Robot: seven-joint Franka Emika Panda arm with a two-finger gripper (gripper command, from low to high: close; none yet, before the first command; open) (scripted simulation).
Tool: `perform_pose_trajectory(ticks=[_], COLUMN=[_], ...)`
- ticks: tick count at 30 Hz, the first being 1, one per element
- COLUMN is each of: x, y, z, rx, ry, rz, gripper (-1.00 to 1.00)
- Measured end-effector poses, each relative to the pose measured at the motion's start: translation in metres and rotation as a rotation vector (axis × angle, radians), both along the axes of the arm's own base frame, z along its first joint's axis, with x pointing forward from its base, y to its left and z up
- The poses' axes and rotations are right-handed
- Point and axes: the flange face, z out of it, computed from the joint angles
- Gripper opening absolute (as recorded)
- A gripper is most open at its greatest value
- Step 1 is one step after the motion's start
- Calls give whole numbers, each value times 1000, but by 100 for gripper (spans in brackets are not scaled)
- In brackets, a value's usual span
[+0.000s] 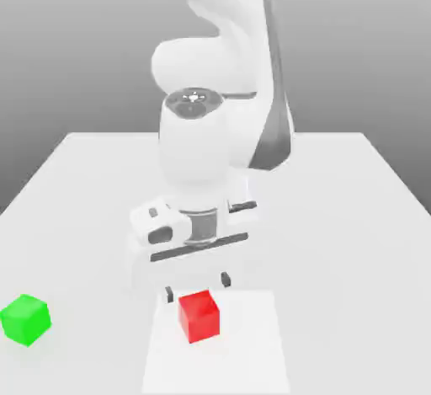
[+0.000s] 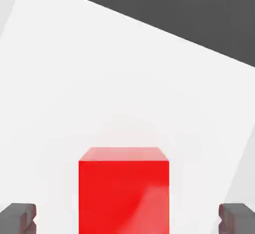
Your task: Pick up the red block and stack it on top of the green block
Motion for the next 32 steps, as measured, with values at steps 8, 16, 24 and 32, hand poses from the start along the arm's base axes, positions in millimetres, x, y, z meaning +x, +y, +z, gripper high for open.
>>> perform_pose_trajectory(ticks=[8,16,24,32], x=[-2,2,-4,-9], y=[0,-20,-249,-274], z=[-24,37,71,21], rx=[0,1,4,2], ry=[2,3,2,1], rz=[0,-68,-804,-884], gripper=[-100,-100,-100,100])
